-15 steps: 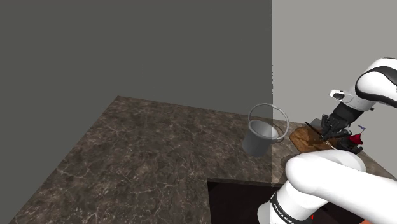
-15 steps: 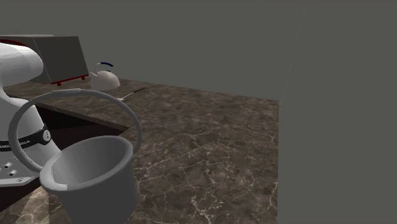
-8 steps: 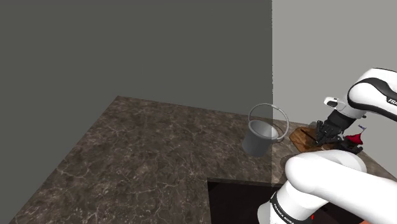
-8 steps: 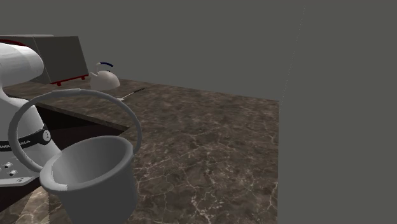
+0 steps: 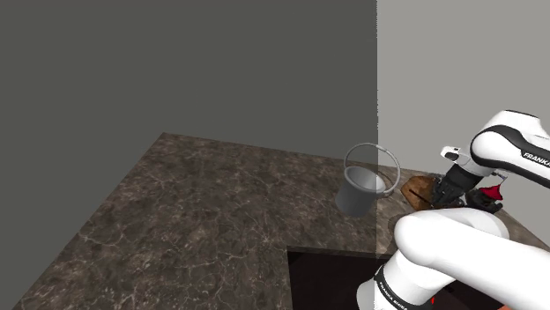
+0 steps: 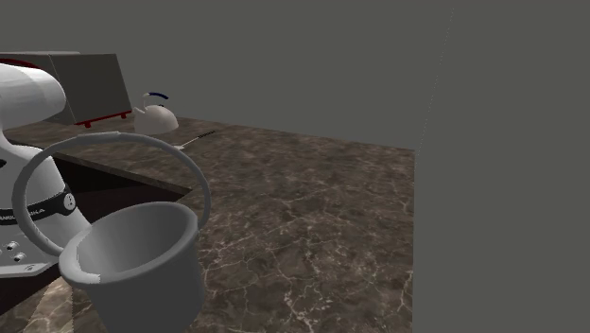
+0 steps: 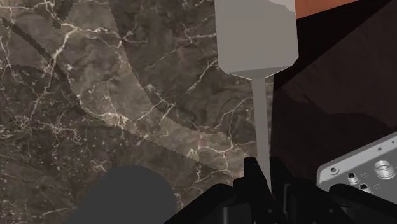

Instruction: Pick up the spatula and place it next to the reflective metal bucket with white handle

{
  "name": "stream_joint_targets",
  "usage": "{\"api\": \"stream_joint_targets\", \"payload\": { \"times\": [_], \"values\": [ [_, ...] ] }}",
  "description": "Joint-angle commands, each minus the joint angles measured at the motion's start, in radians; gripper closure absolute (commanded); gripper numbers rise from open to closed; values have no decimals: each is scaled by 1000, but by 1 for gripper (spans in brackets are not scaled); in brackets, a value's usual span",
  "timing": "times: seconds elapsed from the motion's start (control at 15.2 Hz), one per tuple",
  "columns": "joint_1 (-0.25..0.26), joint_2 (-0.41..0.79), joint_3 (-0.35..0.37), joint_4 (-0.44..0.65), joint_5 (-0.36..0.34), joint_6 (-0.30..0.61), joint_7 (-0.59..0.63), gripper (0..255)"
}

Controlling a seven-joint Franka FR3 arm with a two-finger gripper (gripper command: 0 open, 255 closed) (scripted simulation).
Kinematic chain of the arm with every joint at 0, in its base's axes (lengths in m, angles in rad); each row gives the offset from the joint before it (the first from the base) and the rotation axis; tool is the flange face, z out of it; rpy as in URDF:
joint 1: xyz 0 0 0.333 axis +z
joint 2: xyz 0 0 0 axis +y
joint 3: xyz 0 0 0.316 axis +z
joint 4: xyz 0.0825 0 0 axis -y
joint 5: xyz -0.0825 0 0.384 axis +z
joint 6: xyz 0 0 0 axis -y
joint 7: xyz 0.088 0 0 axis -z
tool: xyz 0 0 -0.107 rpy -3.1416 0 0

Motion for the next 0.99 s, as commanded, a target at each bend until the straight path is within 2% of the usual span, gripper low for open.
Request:
{"api": "stream_joint_targets", "payload": {
  "times": [0.0,0.92],
  "values": [
    [0,10,-27,-17,-24,28,5,255],
    [-6,99,-244,-110,-221,216,26,255]
  ]
}}
